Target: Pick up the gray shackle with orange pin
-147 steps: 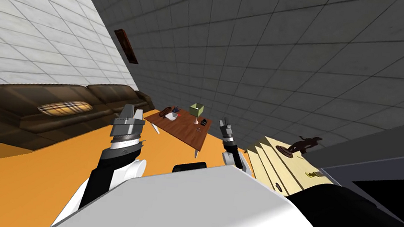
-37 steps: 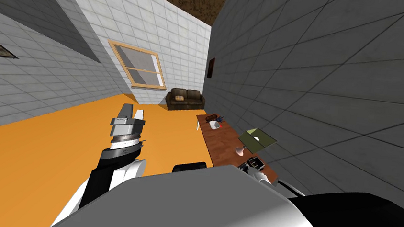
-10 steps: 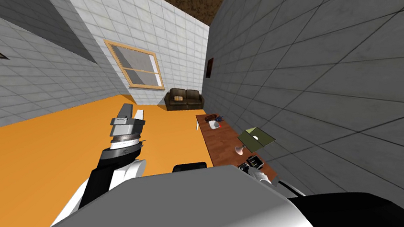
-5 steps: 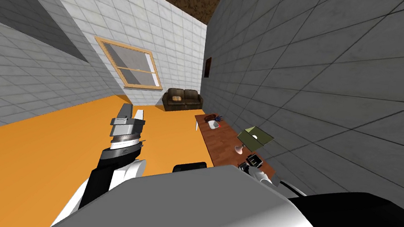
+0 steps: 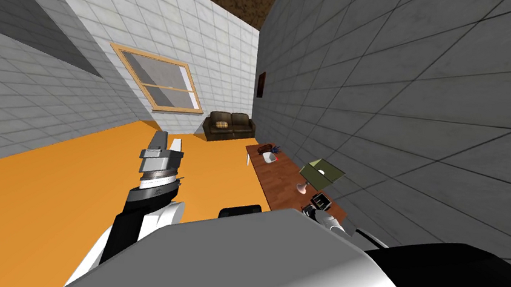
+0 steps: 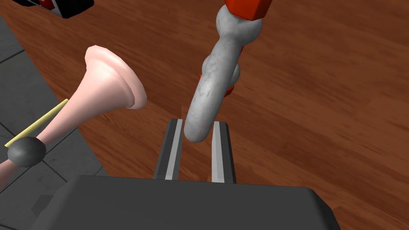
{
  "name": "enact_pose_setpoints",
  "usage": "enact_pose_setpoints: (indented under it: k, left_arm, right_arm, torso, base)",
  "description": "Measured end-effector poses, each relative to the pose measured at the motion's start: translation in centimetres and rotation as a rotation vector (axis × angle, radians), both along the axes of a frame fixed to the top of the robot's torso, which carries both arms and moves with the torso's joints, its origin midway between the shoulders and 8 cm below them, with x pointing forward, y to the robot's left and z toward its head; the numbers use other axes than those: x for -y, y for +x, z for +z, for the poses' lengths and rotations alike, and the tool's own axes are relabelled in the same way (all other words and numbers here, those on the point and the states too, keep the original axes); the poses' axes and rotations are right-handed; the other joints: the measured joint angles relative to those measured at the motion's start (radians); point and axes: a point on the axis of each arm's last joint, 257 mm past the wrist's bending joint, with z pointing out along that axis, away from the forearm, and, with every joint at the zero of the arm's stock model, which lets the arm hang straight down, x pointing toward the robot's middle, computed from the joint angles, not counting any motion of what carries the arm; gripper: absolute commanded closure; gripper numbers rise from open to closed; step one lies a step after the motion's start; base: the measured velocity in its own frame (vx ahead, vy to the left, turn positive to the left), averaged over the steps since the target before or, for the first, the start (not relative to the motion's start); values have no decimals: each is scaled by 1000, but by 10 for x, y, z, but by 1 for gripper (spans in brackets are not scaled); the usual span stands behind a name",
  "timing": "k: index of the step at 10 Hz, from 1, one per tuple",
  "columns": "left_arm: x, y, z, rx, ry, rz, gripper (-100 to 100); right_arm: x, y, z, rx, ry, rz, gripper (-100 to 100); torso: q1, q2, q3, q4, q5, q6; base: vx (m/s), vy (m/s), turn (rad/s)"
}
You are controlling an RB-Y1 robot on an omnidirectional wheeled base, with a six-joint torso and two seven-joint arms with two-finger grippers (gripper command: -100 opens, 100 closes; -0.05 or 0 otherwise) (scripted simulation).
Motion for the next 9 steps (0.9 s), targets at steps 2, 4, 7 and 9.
enact_pose_setpoints:
  k: [2, 4, 7, 9]
  left_arm:
    - [0, 0, 0, 0, 0, 0, 0]
    - [0, 0, 0, 0, 0, 0, 0]
    - [0, 0, 0, 0, 0, 0, 0]
    - [0, 0, 0, 0, 0, 0, 0]
  right_arm:
    - [1, -1, 0, -9, -4, 15, 100]
    - [2, 0, 2, -10, 1, 17, 100]
    - [5, -1, 3, -19, 1, 27, 100]
    - [5, -2, 3, -27, -3, 38, 0]
  torso:
    - [0, 1, 0, 0, 0, -1]
    - [1, 0, 0, 0, 0, -1]
    - [0, 0, 0, 0, 0, -1]
    - [-1, 1, 0, 0, 0, -1]
  base:
    - [15, 21, -37]
    - [17, 19, -37]
    - [18, 18, -52]
    - [0, 0, 0]
